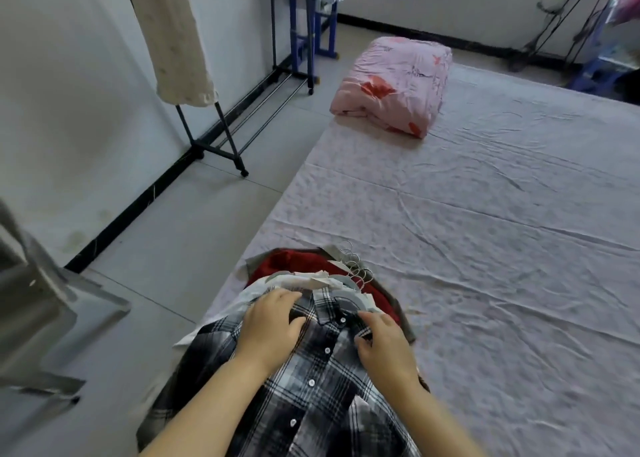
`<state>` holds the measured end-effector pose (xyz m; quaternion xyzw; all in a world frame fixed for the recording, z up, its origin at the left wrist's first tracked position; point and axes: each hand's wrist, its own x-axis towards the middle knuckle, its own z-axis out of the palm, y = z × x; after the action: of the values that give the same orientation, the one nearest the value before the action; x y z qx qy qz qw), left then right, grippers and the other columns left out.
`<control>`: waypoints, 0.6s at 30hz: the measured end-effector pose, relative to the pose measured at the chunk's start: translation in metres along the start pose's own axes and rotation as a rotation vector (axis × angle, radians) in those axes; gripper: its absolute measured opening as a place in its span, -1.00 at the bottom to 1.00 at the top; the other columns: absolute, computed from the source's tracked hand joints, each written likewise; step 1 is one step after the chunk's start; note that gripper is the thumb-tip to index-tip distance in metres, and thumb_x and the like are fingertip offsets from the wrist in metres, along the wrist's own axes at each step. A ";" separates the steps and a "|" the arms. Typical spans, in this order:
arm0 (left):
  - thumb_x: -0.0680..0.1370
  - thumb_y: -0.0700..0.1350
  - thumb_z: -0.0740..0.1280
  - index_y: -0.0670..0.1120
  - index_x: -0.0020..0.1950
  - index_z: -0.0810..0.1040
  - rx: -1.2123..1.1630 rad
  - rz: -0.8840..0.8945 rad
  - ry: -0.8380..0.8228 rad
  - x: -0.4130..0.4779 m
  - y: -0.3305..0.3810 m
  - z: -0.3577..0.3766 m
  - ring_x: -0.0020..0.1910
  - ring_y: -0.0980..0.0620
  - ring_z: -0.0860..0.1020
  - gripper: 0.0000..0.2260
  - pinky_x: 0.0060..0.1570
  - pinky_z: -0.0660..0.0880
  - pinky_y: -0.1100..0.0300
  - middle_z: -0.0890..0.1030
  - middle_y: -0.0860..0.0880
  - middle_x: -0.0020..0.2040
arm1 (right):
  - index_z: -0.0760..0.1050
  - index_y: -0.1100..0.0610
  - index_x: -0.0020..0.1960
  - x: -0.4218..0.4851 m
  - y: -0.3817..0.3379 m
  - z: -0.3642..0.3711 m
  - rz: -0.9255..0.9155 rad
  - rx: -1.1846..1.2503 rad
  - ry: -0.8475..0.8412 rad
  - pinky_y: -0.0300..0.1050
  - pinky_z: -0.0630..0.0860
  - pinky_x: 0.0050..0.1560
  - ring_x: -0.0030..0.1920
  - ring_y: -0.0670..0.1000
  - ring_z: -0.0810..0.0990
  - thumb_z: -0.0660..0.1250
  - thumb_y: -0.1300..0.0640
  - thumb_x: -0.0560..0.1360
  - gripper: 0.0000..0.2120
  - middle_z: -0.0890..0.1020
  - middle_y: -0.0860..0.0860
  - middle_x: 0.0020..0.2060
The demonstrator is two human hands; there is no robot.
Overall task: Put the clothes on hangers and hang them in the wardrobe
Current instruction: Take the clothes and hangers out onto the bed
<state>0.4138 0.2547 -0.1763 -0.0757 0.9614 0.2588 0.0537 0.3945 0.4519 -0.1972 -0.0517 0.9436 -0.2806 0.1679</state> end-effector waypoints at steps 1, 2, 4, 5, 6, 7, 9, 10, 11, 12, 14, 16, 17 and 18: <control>0.53 0.01 0.28 0.01 0.34 0.41 0.001 -0.004 0.016 -0.001 -0.001 -0.003 0.32 0.07 0.36 -0.62 0.29 0.31 0.12 0.43 0.08 0.32 | 0.32 0.02 0.40 0.002 -0.004 0.000 -0.017 -0.008 -0.006 -0.20 0.30 0.28 0.33 -0.04 0.34 0.23 0.11 0.55 -0.59 0.39 -0.06 0.33; 0.53 0.00 0.29 0.00 0.33 0.42 0.003 -0.010 0.034 -0.002 -0.002 -0.008 0.29 0.06 0.38 -0.63 0.27 0.33 0.12 0.45 0.07 0.30 | 0.32 0.02 0.40 0.004 -0.010 0.000 -0.035 -0.015 -0.013 -0.20 0.30 0.28 0.33 -0.04 0.34 0.24 0.12 0.55 -0.58 0.39 -0.05 0.33; 0.51 -0.01 0.31 0.00 0.30 0.45 0.008 -0.016 0.073 -0.008 -0.007 -0.018 0.26 0.05 0.41 -0.65 0.23 0.36 0.12 0.48 0.07 0.27 | 0.32 0.02 0.40 0.008 -0.024 -0.001 -0.076 -0.025 -0.025 -0.18 0.32 0.27 0.32 -0.03 0.36 0.26 0.11 0.54 -0.57 0.39 -0.04 0.33; 0.51 -0.01 0.31 0.01 0.29 0.46 0.015 -0.020 0.094 -0.012 -0.010 -0.024 0.24 0.05 0.42 -0.65 0.21 0.36 0.13 0.49 0.07 0.26 | 0.32 0.02 0.40 0.009 -0.032 0.000 -0.098 -0.035 -0.032 -0.17 0.33 0.27 0.32 -0.03 0.36 0.27 0.11 0.53 -0.56 0.39 -0.04 0.33; 0.51 -0.01 0.31 0.01 0.28 0.46 0.022 -0.029 0.115 -0.017 -0.014 -0.030 0.23 0.05 0.43 -0.65 0.19 0.36 0.13 0.50 0.07 0.25 | 0.31 0.02 0.40 0.009 -0.040 0.000 -0.119 -0.050 -0.041 -0.16 0.33 0.27 0.33 -0.02 0.35 0.27 0.10 0.53 -0.55 0.39 -0.04 0.33; 0.51 0.00 0.31 0.01 0.29 0.46 0.029 -0.042 0.135 -0.023 -0.019 -0.036 0.21 0.04 0.44 -0.65 0.18 0.36 0.13 0.50 0.07 0.24 | 0.30 0.01 0.41 0.008 -0.048 0.000 -0.136 -0.066 -0.050 -0.15 0.33 0.26 0.34 -0.02 0.33 0.27 0.09 0.53 -0.54 0.38 -0.04 0.34; 0.51 0.01 0.30 0.02 0.30 0.45 0.053 -0.081 0.168 -0.038 -0.031 -0.049 0.19 0.03 0.45 -0.64 0.16 0.35 0.14 0.50 0.06 0.23 | 0.29 0.00 0.42 0.004 -0.065 0.002 -0.176 -0.090 -0.063 -0.13 0.32 0.27 0.36 -0.01 0.30 0.25 0.08 0.54 -0.54 0.36 -0.04 0.36; 0.51 0.02 0.28 0.03 0.32 0.43 0.070 -0.103 0.183 -0.047 -0.038 -0.056 0.18 0.03 0.45 -0.63 0.15 0.35 0.15 0.49 0.07 0.23 | 0.29 0.01 0.42 0.001 -0.074 0.004 -0.207 -0.103 -0.066 -0.13 0.31 0.28 0.36 -0.01 0.29 0.24 0.08 0.54 -0.55 0.36 -0.04 0.36; 0.52 0.03 0.27 0.03 0.33 0.42 0.089 -0.126 0.198 -0.057 -0.046 -0.063 0.18 0.04 0.45 -0.62 0.15 0.34 0.15 0.48 0.07 0.24 | 0.29 0.01 0.42 -0.003 -0.084 0.007 -0.242 -0.115 -0.070 -0.14 0.29 0.30 0.37 -0.02 0.29 0.24 0.08 0.54 -0.55 0.36 -0.04 0.37; 0.52 0.04 0.26 0.03 0.34 0.41 0.106 -0.152 0.213 -0.069 -0.055 -0.070 0.18 0.04 0.45 -0.62 0.14 0.34 0.16 0.48 0.07 0.24 | 0.29 0.01 0.42 -0.008 -0.094 0.011 -0.278 -0.126 -0.078 -0.14 0.28 0.31 0.37 -0.02 0.28 0.25 0.08 0.54 -0.54 0.36 -0.04 0.37; 0.53 0.06 0.24 0.02 0.35 0.39 0.135 -0.215 0.250 -0.098 -0.075 -0.084 0.20 0.04 0.44 -0.61 0.16 0.33 0.17 0.47 0.07 0.25 | 0.28 0.01 0.42 -0.020 -0.116 0.021 -0.345 -0.152 -0.107 -0.12 0.28 0.32 0.37 -0.01 0.28 0.25 0.07 0.54 -0.54 0.36 -0.03 0.37; 0.55 0.08 0.21 0.01 0.38 0.35 0.158 -0.293 0.282 -0.134 -0.098 -0.097 0.25 0.05 0.41 -0.59 0.20 0.32 0.17 0.44 0.06 0.29 | 0.27 0.02 0.43 -0.035 -0.142 0.035 -0.413 -0.183 -0.146 -0.11 0.30 0.31 0.37 0.00 0.29 0.24 0.07 0.54 -0.54 0.34 -0.02 0.39; 0.55 0.09 0.20 0.01 0.39 0.33 0.168 -0.335 0.295 -0.155 -0.110 -0.103 0.27 0.06 0.39 -0.58 0.22 0.31 0.17 0.42 0.07 0.31 | 0.27 0.02 0.42 -0.044 -0.156 0.043 -0.452 -0.202 -0.167 -0.12 0.31 0.30 0.37 0.00 0.30 0.24 0.06 0.54 -0.54 0.34 -0.01 0.39; 0.56 0.09 0.19 0.01 0.40 0.31 0.175 -0.384 0.316 -0.182 -0.125 -0.110 0.27 0.06 0.38 -0.57 0.23 0.31 0.17 0.41 0.07 0.32 | 0.27 0.01 0.42 -0.056 -0.174 0.055 -0.496 -0.218 -0.190 -0.12 0.31 0.30 0.36 0.00 0.32 0.24 0.06 0.54 -0.54 0.34 -0.01 0.39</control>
<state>0.6071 0.1140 -0.1172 -0.2914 0.9446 0.1446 -0.0427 0.4672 0.2883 -0.1291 -0.3249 0.9068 -0.2037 0.1751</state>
